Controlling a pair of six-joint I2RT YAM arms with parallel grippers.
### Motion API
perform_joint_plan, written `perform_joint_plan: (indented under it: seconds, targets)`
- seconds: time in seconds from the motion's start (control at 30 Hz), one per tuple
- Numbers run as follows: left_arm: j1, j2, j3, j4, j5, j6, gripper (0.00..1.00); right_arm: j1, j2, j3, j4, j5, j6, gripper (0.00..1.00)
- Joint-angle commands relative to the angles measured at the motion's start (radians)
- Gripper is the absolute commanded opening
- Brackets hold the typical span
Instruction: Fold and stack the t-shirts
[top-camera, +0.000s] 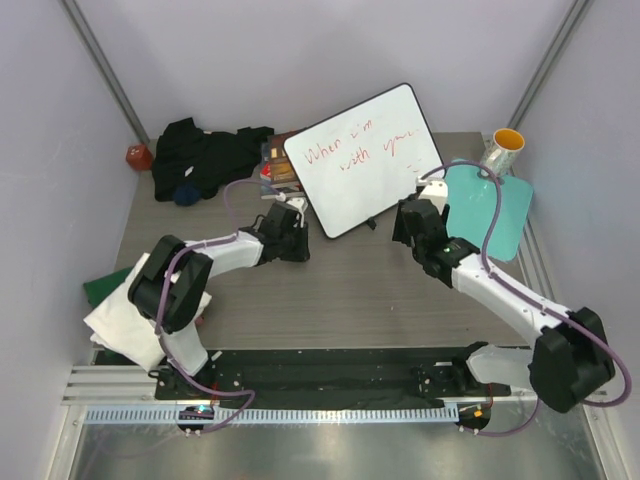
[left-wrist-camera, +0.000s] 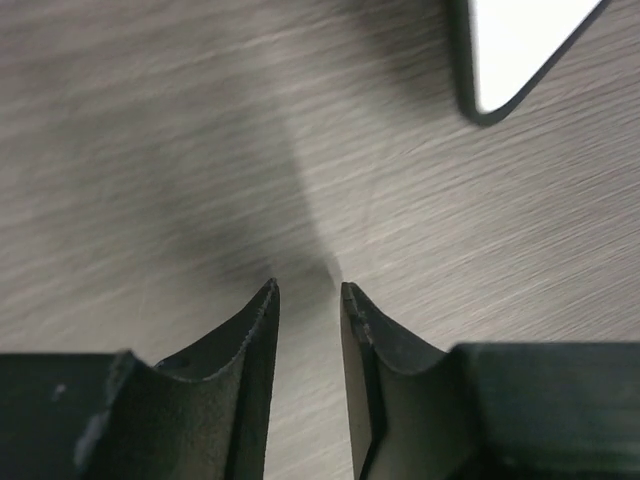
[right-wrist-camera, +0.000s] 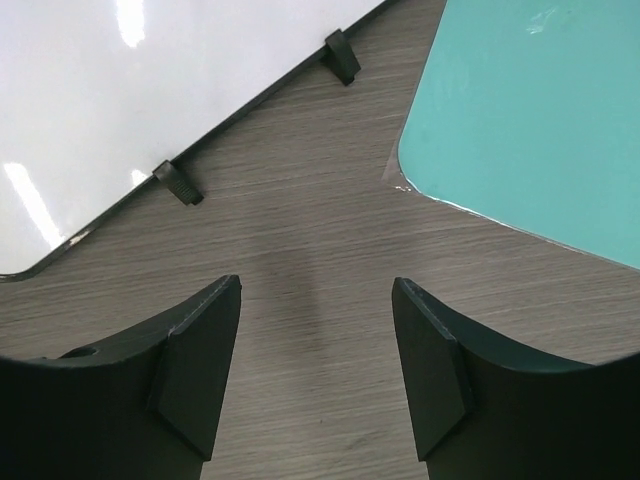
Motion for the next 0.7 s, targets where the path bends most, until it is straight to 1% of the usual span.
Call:
perform_joint_plan:
  seconds: [0.0,0.1,0.17,0.23,0.3,0.33,0.4,0.43,0.57,0.67]
  targets:
    - [0.001,-0.085,-0.043,-0.082,-0.111,-0.016,0.35,-0.035,0.121,0.1,0.081,-0.064,-0.029,0.68]
    - [0.01,-0.114,-0.047,-0.099,-0.129,-0.023,0.38,-0.099,0.168,0.156,0.089,-0.101,-0.006,0.68]
    - [0.013,-0.139,-0.052,-0.109,-0.143,-0.028,0.44,-0.161,0.211,0.186,0.095,-0.11,0.017,0.68]
    - [0.013,-0.159,-0.059,-0.109,-0.152,-0.037,0.44,-0.222,0.255,0.233,0.095,-0.144,0.028,0.69]
    - [0.013,-0.168,-0.072,-0.105,-0.164,-0.045,0.45,-0.253,0.286,0.287,0.098,-0.164,0.032,0.69]
    - [0.013,-0.168,-0.075,-0.103,-0.177,-0.052,0.48,-0.264,0.322,0.307,0.096,-0.177,0.034,0.69]
    - [0.013,-0.162,-0.073,-0.105,-0.186,-0.057,0.51,-0.303,0.366,0.368,0.095,-0.191,0.029,0.7]
    - [0.013,-0.151,-0.066,-0.103,-0.18,-0.057,0.51,-0.314,0.42,0.391,0.095,-0.194,0.029,0.7]
    - [0.013,-0.134,-0.05,-0.108,-0.171,-0.055,0.51,-0.368,0.549,0.537,0.093,-0.246,0.019,0.73]
    - [0.014,-0.131,-0.046,-0.109,-0.178,-0.048,0.51,-0.385,0.632,0.598,0.124,-0.266,0.008,0.73]
